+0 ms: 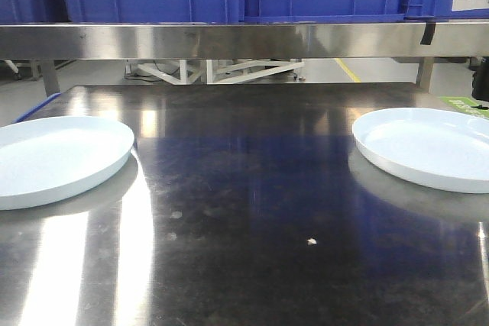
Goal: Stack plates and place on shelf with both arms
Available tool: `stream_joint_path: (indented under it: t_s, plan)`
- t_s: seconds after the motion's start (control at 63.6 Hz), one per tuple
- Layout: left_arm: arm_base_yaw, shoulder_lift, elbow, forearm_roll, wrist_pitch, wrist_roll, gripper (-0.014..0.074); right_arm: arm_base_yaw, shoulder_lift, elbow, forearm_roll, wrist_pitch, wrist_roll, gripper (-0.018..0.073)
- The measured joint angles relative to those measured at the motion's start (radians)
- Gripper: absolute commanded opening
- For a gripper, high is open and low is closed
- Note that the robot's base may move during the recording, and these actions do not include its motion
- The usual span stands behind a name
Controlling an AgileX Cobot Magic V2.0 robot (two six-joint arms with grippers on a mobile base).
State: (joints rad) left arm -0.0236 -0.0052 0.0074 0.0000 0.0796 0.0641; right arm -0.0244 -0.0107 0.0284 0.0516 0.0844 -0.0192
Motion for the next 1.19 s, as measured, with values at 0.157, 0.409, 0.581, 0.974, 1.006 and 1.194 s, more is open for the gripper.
stream_joint_path:
  t_s: [0.157, 0.409, 0.581, 0.974, 1.006, 1.194]
  plan:
    - [0.0, 0.0, -0.006, 0.0, 0.002, 0.0, 0.008, 0.0, 0.0, 0.0, 0.0, 0.0, 0.0, 0.0049]
    - [0.0, 0.064, -0.143, -0.008, 0.092, 0.0, 0.008, 0.0, 0.0, 0.0, 0.0, 0.0, 0.0, 0.0049]
    - [0.0, 0.187, -0.24, -0.02, 0.195, 0.0, 0.008, 0.0, 0.0, 0.0, 0.0, 0.0, 0.0, 0.0049]
    - [0.0, 0.639, -0.426, -0.077, 0.307, 0.0, 0.008, 0.0, 0.0, 0.0, 0.0, 0.0, 0.0, 0.0049]
    - [0.0, 0.683, -0.441, -0.079, 0.317, 0.0, 0.008, 0.0, 0.0, 0.0, 0.0, 0.0, 0.0, 0.0049]
    - [0.0, 0.905, -0.566, -0.081, 0.414, 0.0, 0.008, 0.0, 0.0, 0.0, 0.0, 0.0, 0.0, 0.0049]
